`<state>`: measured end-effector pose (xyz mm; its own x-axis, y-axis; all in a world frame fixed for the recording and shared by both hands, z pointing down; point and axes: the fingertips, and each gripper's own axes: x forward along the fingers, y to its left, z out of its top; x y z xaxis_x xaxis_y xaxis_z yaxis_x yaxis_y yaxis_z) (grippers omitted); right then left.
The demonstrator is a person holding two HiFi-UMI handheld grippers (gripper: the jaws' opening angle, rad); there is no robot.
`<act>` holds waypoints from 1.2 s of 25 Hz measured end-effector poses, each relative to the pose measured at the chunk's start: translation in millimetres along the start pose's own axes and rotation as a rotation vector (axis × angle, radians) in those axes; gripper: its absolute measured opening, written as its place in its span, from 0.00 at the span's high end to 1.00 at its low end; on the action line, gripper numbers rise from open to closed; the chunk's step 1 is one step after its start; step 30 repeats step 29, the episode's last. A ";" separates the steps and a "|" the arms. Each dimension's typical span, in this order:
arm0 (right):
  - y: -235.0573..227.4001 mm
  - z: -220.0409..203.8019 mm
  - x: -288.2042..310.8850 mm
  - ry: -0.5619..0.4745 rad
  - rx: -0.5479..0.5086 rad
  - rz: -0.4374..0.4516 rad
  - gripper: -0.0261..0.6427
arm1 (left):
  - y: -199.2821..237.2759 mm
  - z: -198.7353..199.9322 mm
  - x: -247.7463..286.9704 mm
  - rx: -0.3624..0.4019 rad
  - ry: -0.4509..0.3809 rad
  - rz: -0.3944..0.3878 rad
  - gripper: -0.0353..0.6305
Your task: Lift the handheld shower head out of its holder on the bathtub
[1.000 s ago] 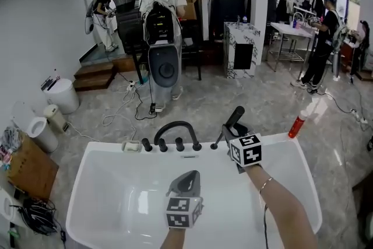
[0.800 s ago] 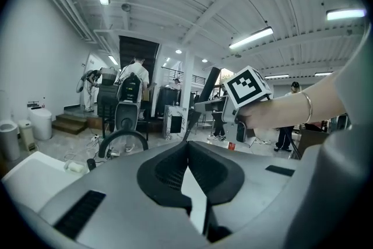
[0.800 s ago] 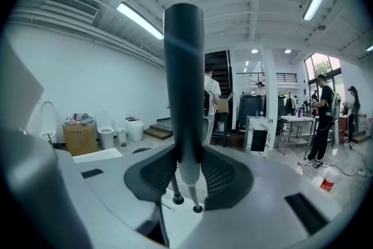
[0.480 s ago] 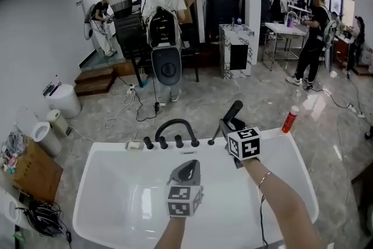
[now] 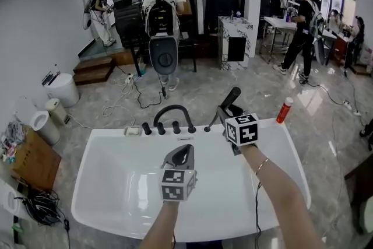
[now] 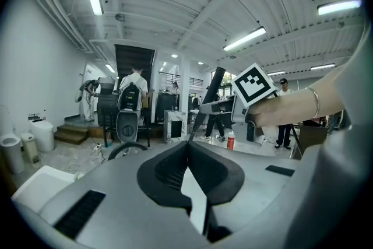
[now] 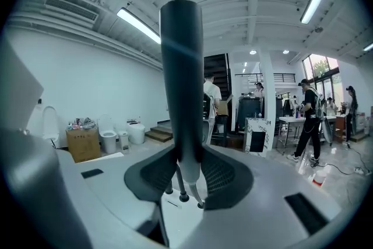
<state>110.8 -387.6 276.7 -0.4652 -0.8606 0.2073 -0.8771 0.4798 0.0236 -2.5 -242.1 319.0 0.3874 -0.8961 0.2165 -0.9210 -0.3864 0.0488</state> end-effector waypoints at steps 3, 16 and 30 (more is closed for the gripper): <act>2.7 8.2 -2.6 0.000 -0.018 0.003 0.76 | -1.4 5.4 -1.9 0.005 -0.004 -0.002 0.92; 0.3 6.6 -8.1 0.019 -0.029 -0.013 0.76 | -7.7 13.3 -7.4 0.015 -0.004 -0.014 0.92; 5.7 5.6 -6.6 0.024 -0.001 -0.014 0.76 | -1.2 17.3 -10.0 0.020 -0.017 -0.014 0.92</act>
